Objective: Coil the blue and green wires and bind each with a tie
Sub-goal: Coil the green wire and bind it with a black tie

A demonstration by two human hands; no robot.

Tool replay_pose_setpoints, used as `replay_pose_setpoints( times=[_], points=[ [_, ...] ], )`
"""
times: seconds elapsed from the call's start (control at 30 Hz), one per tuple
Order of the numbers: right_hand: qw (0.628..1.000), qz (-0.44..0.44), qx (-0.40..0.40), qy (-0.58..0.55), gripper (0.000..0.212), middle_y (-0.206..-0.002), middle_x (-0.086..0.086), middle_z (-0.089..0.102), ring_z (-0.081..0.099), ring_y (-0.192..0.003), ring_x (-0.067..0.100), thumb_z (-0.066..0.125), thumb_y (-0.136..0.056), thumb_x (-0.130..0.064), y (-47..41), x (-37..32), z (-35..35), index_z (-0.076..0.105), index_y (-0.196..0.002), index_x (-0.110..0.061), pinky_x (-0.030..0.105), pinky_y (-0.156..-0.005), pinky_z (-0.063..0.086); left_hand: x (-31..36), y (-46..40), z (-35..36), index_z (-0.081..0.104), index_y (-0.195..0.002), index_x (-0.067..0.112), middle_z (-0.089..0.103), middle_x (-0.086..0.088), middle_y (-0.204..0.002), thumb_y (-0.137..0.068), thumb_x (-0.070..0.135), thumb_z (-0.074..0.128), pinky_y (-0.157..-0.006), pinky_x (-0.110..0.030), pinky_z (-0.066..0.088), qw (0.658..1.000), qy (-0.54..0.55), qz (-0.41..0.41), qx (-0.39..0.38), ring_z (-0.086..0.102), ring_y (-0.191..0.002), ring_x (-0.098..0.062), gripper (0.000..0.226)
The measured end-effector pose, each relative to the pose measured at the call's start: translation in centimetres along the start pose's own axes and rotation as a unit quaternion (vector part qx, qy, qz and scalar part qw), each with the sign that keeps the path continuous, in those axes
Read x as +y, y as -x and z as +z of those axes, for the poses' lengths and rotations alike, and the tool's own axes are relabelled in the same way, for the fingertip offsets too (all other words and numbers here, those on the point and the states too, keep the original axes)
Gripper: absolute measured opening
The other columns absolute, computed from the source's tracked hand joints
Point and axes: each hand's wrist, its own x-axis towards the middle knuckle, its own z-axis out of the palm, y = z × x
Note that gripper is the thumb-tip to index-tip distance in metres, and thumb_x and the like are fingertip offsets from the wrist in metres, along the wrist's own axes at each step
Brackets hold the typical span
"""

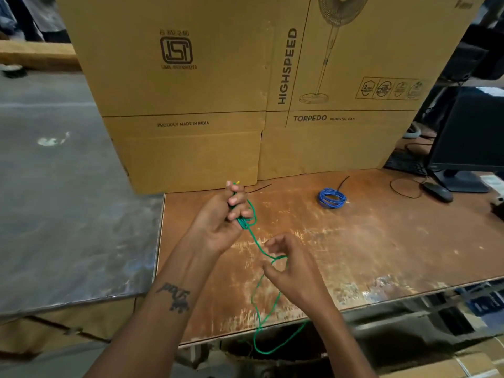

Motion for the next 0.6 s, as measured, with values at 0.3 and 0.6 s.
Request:
replay_pose_setpoints(
  times=[0.3,0.6],
  points=[
    [0.997,0.066,0.044,0.008,0.041,-0.094,-0.009,0.066,0.063,-0.07,0.003,0.069,-0.078,-0.001,-3.8,2.5,-1.1,0.065,-0.108,-0.029,0.02,-0.065,0.049,3.9,-2.2,2.9,0.048,-0.076,0.019,0.032,0.008,-0.052,-0.111,0.028,0.034,-0.049,-0.02,0.037,0.995,0.06,0.042,-0.072,0.027,-0.033,-0.007,0.038],
    [0.953,0.183,-0.096,0.22,0.029,-0.1,0.006,0.075,0.072,-0.097,0.027,0.061,-0.085,-0.002,-5.7,8.9,-1.7,0.077,-0.098,-0.022,0.03,-0.075,0.052,9.6,-2.1,5.0,0.049,-0.074,0.021,0.031,0.007,-0.05,-0.082,-0.001,0.04,-0.048,-0.019,0.032,0.988,0.055,0.116,-0.084,0.024,-0.032,-0.008,0.025]
  ],
)
